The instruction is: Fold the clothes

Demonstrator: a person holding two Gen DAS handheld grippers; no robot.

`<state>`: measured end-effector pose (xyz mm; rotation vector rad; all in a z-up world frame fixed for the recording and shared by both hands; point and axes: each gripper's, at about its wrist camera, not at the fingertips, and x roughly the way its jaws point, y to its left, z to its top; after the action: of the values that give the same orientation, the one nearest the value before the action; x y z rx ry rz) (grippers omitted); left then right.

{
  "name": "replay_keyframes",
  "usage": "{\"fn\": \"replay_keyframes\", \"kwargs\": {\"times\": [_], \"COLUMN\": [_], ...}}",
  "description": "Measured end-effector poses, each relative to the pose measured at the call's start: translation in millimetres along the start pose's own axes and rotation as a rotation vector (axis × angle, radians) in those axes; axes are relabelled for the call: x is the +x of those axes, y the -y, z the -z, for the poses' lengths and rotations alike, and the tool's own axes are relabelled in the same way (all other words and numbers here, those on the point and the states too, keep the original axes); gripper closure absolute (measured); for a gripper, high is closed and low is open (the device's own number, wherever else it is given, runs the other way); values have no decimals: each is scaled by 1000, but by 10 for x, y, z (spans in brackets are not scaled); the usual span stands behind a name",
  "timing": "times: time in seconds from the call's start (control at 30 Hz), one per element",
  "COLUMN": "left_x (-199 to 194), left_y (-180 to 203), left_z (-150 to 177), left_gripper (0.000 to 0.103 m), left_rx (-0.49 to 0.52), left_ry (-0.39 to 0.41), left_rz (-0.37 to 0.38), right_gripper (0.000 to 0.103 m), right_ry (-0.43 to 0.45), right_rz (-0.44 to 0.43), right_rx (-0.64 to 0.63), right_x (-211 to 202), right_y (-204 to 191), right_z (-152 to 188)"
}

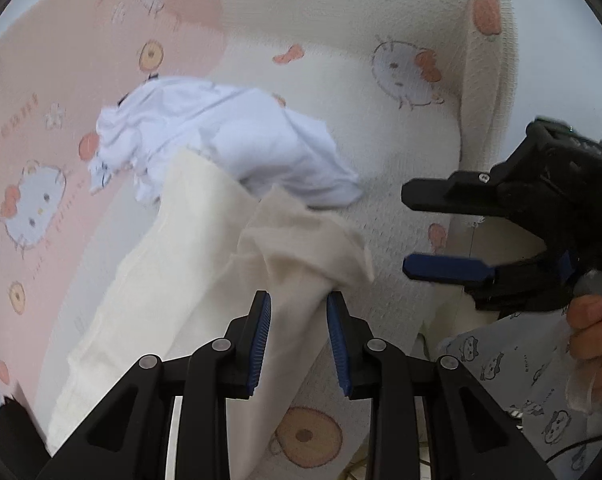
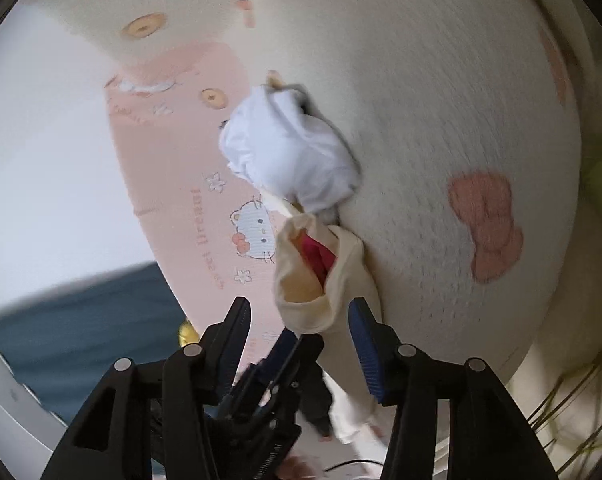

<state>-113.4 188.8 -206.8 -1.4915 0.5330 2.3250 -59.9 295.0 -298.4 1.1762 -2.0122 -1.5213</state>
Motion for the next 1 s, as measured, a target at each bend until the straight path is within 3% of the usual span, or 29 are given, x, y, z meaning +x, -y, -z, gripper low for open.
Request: {"fn": "replay_keyframes", "kwargs": {"times": [0.17,0.27,0.4,0.47,0.5,0.6,0.77,0.83,1.0], "left_x": [18,51,106,121,126,132,91,90,61], "left_y": [-55,-16,65,90,92,84,36,30,-11], "left_z": [70,98,117,124,123,125,134,121,100], "left_gripper": [77,77,77,77,77,77,77,77,77], "left_rx": [-38,-23,23,41,44,38,-8,-10,-39], "left_ry": [-8,-7,-22,-21,-18,0,37,34,32], "left_rz": [21,16,-14,-26,-27,-19,51,54,48], "right_gripper": [52,54,60,72,82,95,97,103,103], "right_ry": [-30,7,-1,-2,-1,3,48,94,188], "right_rz": [-34,-44,-48,-38,-26,6,-28,-28,8], "right_rx": [203,249,261,252,240,206,143,166,146], "right_x": [196,215,298,339,350,378,290,190,-164], "right_y": [236,262,212,184,170,126,3,28,17], "right_z": [58,70,79,78,73,58,13,-32,-209]}}
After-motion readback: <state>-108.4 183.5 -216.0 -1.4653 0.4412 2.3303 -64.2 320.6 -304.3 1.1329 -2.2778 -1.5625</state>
